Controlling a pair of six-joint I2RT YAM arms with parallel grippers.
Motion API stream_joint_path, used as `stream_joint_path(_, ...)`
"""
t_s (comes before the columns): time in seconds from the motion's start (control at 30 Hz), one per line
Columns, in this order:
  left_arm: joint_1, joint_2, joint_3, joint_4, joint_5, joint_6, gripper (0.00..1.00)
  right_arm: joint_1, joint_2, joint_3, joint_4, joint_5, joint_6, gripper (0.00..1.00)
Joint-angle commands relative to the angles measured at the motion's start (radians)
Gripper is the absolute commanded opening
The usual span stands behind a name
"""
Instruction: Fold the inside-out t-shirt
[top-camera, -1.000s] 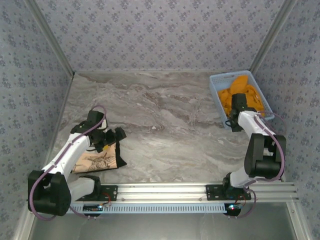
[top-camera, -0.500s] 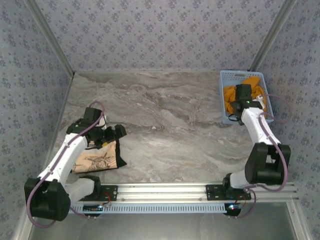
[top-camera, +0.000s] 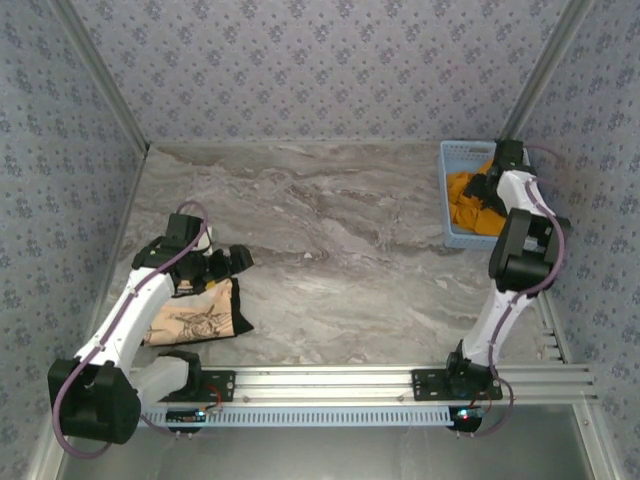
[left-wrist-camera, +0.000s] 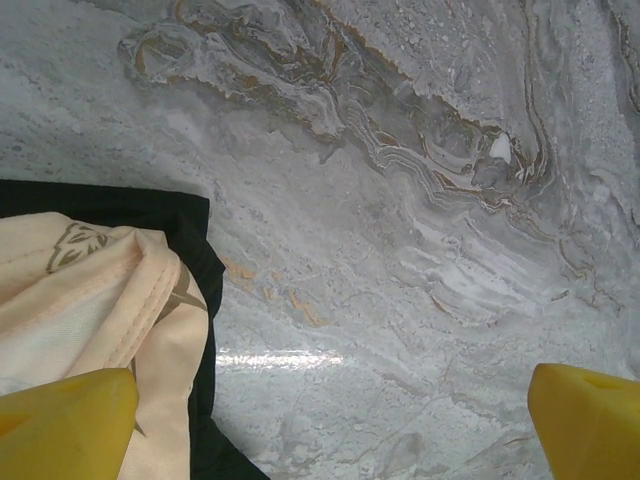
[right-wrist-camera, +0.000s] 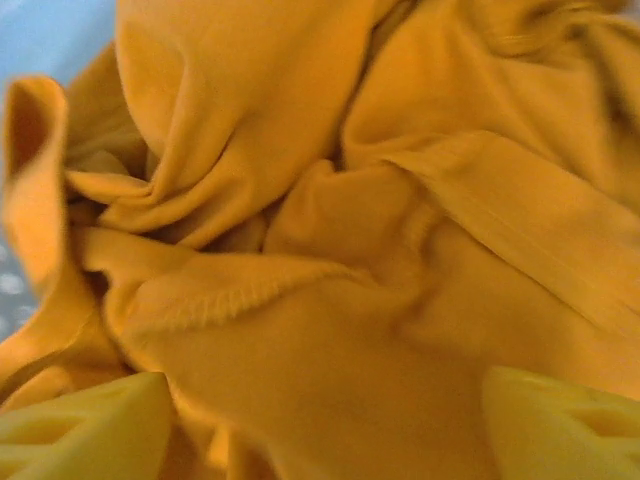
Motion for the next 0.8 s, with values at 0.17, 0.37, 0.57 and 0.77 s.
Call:
stream_joint_path(0.17,0.005,-0.024,0.011,0.033,-0.002,-0.016,1.0,0.054,-0.115,-0.036,0.167,-0.032,-0.14,0.01)
stream_joint_path(0.37,0.002,-0.004,0.002,0.126,0.061,-0.054,1.0,0.148,-0.411,-0.065,0.273,0.049,-0.054,0.0)
stream_joint_path(0.57,-0.005,-0.009,0.01,0.175,0.095,-0.079,1.0,0.311,-0.578,0.081,0.247,-0.001,-0.081,0.0)
stream_joint_path(0.77,-0.005,-0.04,0.047,0.18,0.099,-0.047,1.0,0.53,-0.569,0.357,0.138,-0.147,-0.175,0.0)
